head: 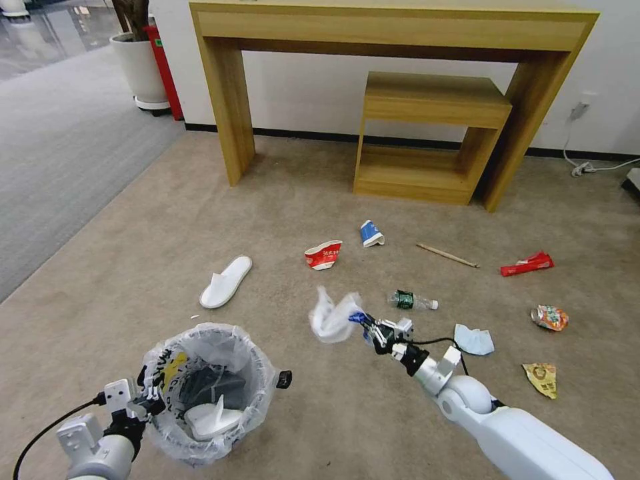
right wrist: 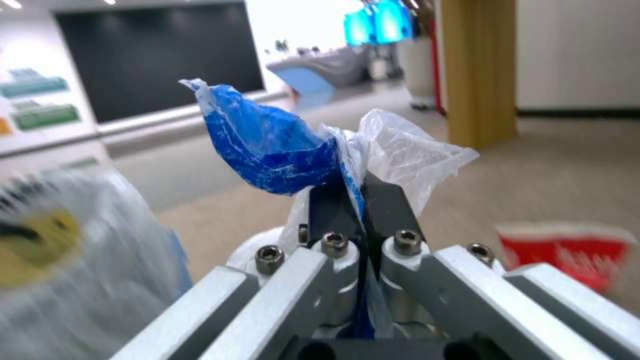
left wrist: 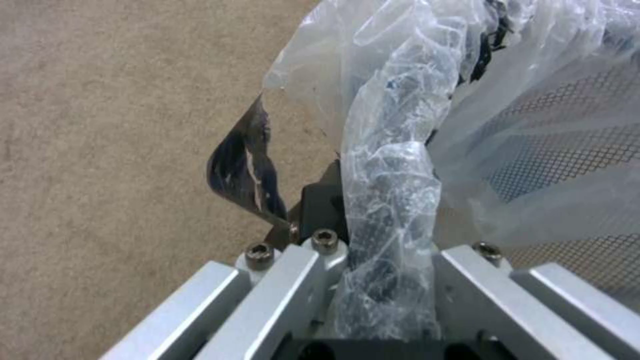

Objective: Pick up the trash bin and place the garbage on the floor into it.

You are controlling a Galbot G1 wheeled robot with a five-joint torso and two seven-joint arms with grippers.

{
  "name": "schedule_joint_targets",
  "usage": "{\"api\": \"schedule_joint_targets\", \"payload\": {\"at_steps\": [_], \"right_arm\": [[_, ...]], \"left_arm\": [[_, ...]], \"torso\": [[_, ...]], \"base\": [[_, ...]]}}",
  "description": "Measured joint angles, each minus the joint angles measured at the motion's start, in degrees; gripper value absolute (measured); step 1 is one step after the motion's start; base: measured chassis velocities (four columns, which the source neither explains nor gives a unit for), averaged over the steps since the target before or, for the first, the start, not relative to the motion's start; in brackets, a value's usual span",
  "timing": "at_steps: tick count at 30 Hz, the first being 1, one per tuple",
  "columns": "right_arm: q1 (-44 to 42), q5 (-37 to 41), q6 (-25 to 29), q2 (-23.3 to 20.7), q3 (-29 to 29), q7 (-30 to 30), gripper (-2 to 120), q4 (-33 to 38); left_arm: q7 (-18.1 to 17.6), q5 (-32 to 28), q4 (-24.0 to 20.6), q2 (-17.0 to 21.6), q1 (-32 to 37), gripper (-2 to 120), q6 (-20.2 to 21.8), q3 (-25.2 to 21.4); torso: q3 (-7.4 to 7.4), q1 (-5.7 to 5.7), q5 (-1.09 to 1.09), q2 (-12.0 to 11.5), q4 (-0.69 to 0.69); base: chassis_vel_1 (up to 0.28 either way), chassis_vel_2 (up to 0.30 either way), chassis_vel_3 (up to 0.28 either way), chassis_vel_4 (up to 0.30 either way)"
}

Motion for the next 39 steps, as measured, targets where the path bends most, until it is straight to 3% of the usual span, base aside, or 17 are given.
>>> {"api": "schedule_joint_targets", "payload": {"at_steps": [11,16,28,39], "right_arm": [[3.8,7.2,-1.2,-5.4,-3.6,-6.9,0,15.6],[6.3,9.2,-2.8,-7.8,-7.3,-8.5,0,21.3],[12.3,9.2,-4.2,-7.0,-14.2,-7.9,0,21.3],[18.6,9.3,-5.5,-1.3,-24.5,-4.6,0,19.4]], "left_arm": [[-0.2,0.5,-1.6,-0.6,-0.2,1,1.2,0.3],[-1.6,-1.4,-4.7,-0.7,-0.3,1,3.4,0.2],[-3.5,-5.2,-11.2,-0.2,1.0,1,5.8,-0.7],[-3.5,-5.4,-15.0,-1.0,3.8,1,6.0,-1.7]], "torso": [[0.0,0.0,0.0,0.0,0.0],[0.0,-0.01,-0.01,0.0,-0.01],[0.0,-0.01,-0.01,0.0,-0.01],[0.0,-0.01,-0.01,0.0,-0.01]], "base": [[0.0,0.0,0.0,0.0],[0.0,0.0,0.0,0.0],[0.0,0.0,0.0,0.0],[0.0,0.0,0.0,0.0]]}}
